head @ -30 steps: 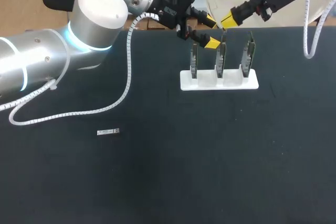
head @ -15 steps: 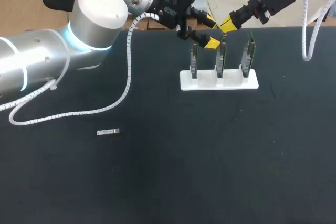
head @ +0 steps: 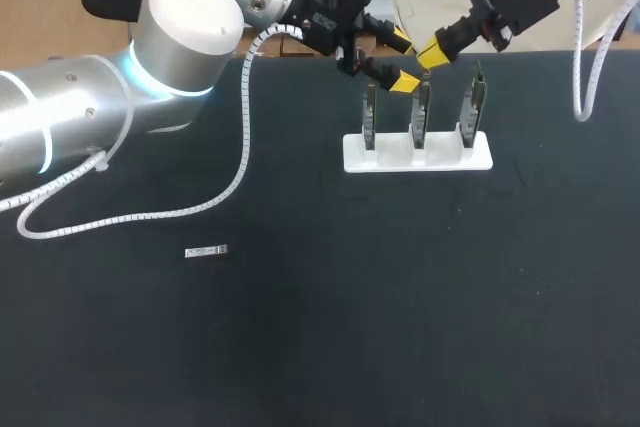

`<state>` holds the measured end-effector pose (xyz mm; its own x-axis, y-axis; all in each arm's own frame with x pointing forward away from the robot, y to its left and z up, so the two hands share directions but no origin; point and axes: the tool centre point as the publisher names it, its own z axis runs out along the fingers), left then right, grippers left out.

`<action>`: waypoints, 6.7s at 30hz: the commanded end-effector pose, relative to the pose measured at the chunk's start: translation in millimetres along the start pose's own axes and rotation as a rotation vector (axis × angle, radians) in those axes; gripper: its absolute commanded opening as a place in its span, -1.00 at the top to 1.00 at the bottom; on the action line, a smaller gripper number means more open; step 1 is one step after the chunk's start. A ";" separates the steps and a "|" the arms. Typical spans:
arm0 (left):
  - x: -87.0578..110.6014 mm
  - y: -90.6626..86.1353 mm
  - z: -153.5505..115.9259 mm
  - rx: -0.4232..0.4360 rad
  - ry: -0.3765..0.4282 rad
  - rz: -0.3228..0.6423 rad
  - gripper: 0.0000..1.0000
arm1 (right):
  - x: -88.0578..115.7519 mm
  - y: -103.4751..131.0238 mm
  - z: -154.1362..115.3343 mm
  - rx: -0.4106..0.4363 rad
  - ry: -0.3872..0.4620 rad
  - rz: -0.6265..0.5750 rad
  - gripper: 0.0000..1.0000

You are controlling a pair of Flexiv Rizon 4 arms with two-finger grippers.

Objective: Pick up the optical module with the left hand, and insert it into the network port with the right hand.

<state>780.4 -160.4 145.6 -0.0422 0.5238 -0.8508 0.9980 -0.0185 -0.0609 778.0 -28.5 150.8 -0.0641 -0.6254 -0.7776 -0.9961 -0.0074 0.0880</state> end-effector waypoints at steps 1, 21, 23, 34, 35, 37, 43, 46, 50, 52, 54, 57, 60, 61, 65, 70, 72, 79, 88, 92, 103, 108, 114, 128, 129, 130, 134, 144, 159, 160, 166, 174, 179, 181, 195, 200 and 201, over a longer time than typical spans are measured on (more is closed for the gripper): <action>-1.0 2.5 0.4 0.005 0.005 -0.001 -1.00 | 1.1 -1.1 2.1 -0.006 0.003 0.002 1.00; -1.0 2.5 0.4 0.005 0.005 -0.001 -1.00 | 5.4 -0.2 5.7 -0.019 0.013 0.009 1.00; -1.0 2.5 0.4 0.005 0.005 -0.001 -1.00 | 5.9 -0.2 5.9 -0.020 0.013 0.011 1.00; -1.0 2.5 0.4 0.005 0.005 -0.001 -1.00 | 8.4 0.7 8.8 -0.022 0.017 0.019 1.00; -1.0 2.5 0.4 0.005 0.005 -0.001 -1.00 | 8.6 0.8 8.9 -0.023 0.017 0.019 1.00; -1.0 2.5 0.4 0.005 0.005 -0.001 -1.00 | 8.9 1.0 9.1 -0.024 0.015 0.023 1.00; -1.0 2.5 0.4 0.005 0.005 -0.001 -1.00 | 11.3 1.8 10.3 -0.024 0.015 0.028 1.00; -1.0 2.5 0.4 0.005 0.005 -0.001 -1.00 | 11.9 1.9 10.8 -0.026 0.019 0.029 1.00; -1.0 2.5 0.4 0.005 0.005 -0.001 -1.00 | 13.1 1.9 11.2 -0.027 0.021 0.030 1.00; -1.0 2.5 0.4 0.005 0.005 -0.001 -1.00 | 14.1 1.9 11.5 -0.027 0.022 0.031 1.00; -1.0 2.5 0.4 0.005 0.005 -0.001 -1.00 | 14.9 2.1 11.8 -0.027 0.024 0.033 1.00; -1.0 2.5 0.4 0.005 0.005 -0.001 -1.00 | 16.0 2.9 12.5 -0.030 0.027 0.034 1.00; -1.0 2.5 0.4 0.005 0.005 -0.001 -1.00 | 16.2 3.0 12.5 -0.029 0.025 0.036 1.00; -1.0 2.5 0.4 0.005 0.005 -0.001 -1.00 | 16.1 2.9 12.2 -0.029 0.025 0.036 1.00; -1.0 2.5 0.4 0.005 0.005 -0.001 -1.00 | 10.8 2.5 7.7 -0.022 0.007 0.031 1.00; -1.0 2.5 0.4 0.005 0.005 -0.001 -1.00 | -3.2 1.8 -3.1 -0.010 -0.044 0.016 1.00; -1.0 2.5 0.4 0.005 0.005 -0.001 -1.00 | -7.6 0.8 -8.6 -0.002 -0.056 0.000 1.00; -1.0 2.5 0.4 0.005 0.005 -0.001 -1.00 | -15.4 -2.7 -35.3 0.015 -0.121 0.008 1.00; -1.0 2.5 0.4 0.005 0.005 -0.001 -1.00 | 3.2 -3.0 -78.3 0.053 -0.146 0.045 1.00; -1.0 2.5 0.4 0.005 0.005 -0.001 -1.00 | 14.8 -1.5 -93.7 0.053 -0.172 0.070 1.00; -1.0 2.5 0.4 0.005 0.005 -0.001 -1.00 | 41.3 5.4 -110.6 -0.006 -0.165 0.096 1.00; -1.0 2.5 0.4 0.005 0.005 -0.001 -1.00 | 47.7 6.9 -111.0 -0.038 -0.148 0.093 1.00; -1.0 2.5 0.4 0.005 0.005 -0.001 -1.00 | 54.7 9.8 -109.3 -0.076 -0.126 0.086 1.00; -1.0 2.5 0.4 0.005 0.005 -0.001 -1.00 | 64.6 13.0 -100.4 -0.063 -0.097 0.099 1.00; -1.0 2.5 0.4 0.005 0.005 -0.001 -1.00 | 65.3 13.2 -99.9 -0.067 -0.098 0.104 1.00; -1.0 2.5 0.4 0.005 0.005 -0.001 -1.00 | 65.8 13.7 -99.3 -0.066 -0.093 0.100 1.00; -1.0 2.5 0.4 0.005 0.005 -0.001 -1.00 | 66.0 14.5 -98.7 -0.061 -0.097 0.102 1.00; -1.0 2.5 0.4 0.005 0.005 -0.001 -1.00 | 65.3 13.2 -98.5 -0.043 -0.098 0.124 0.37; -1.0 2.5 0.4 0.005 0.005 -0.001 -1.00 | 65.3 13.2 -98.5 -0.043 -0.098 0.124 -1.00; -1.0 2.5 0.4 0.005 0.005 -0.001 -1.00 | 65.3 13.2 -98.5 -0.043 -0.098 0.124 -1.00; -1.0 2.5 0.4 0.005 0.005 -0.001 -1.00 | 65.3 13.2 -98.5 -0.043 -0.098 0.124 -1.00; -3.4 2.6 -0.5 0.002 -0.009 0.015 -1.00 | 65.3 13.2 -98.5 -0.043 -0.098 0.124 -1.00; -14.1 6.1 -5.0 -0.010 -0.032 0.064 -1.00 | 65.3 13.2 -98.5 -0.043 -0.098 0.124 -1.00; -16.6 6.6 -7.6 -0.013 -0.034 0.071 -1.00 | 65.3 13.2 -98.5 -0.043 -0.098 0.124 -1.00; -54.5 -7.5 -95.3 -0.177 -0.026 0.195 -1.00 | 65.3 13.2 -98.5 -0.043 -0.098 0.124 -1.00; -50.6 -24.8 -137.2 -0.237 0.039 0.223 -1.00 | 65.3 13.2 -98.5 -0.043 -0.098 0.124 -1.00; -47.6 -28.9 -145.7 -0.247 0.066 0.217 -1.00 | 65.3 13.2 -98.5 -0.043 -0.098 0.124 -1.00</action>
<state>798.0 -99.2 246.3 0.1809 0.5516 -0.8143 0.9770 -0.0054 0.2133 769.1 -146.6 162.6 -0.1951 -0.5444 -0.8158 -0.9760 0.0259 0.2161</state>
